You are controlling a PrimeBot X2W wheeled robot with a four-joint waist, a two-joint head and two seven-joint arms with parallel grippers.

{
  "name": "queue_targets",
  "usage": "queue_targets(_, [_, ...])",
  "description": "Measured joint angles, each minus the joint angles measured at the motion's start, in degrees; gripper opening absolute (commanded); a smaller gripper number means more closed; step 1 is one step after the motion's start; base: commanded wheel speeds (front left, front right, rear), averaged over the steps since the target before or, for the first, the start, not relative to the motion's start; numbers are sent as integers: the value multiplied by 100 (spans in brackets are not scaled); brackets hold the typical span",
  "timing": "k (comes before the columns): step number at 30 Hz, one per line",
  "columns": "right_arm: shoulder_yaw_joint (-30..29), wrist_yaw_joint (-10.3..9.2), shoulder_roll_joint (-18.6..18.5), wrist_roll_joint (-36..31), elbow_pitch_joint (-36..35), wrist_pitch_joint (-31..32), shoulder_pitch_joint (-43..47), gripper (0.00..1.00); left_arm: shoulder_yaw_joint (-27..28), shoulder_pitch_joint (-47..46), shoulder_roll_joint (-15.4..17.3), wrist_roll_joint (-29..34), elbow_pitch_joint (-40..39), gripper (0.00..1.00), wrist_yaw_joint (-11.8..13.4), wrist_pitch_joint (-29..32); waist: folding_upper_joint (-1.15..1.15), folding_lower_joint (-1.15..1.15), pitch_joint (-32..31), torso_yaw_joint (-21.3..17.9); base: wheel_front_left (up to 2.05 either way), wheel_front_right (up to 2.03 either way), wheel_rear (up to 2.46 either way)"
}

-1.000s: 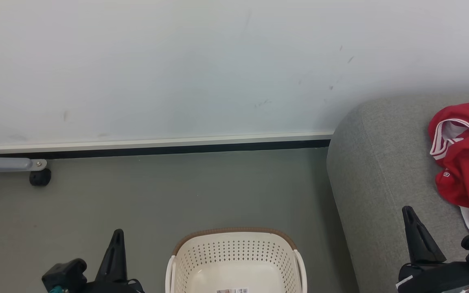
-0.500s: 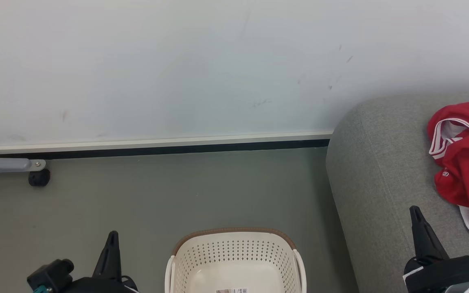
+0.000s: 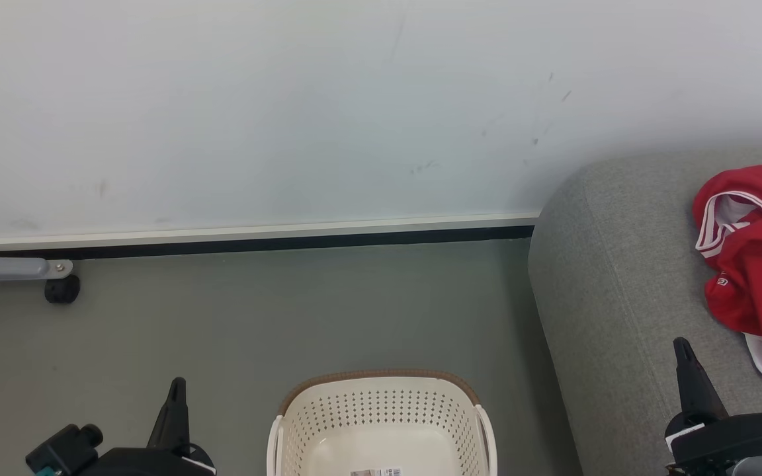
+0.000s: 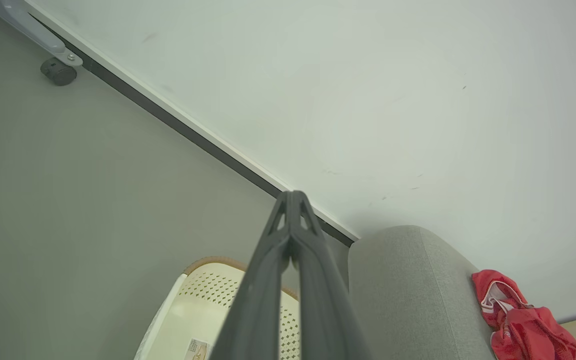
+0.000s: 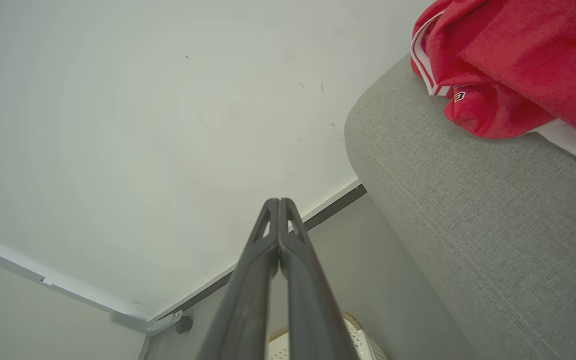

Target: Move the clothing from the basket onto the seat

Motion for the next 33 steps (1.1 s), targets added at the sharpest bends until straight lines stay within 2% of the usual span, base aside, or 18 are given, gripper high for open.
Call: queue_targets(33, [-870,304,609,1875,360,612,-115,0,589,-112,-177,-1952,67,0,-448,649,0,0,7,-38,0,0,0])
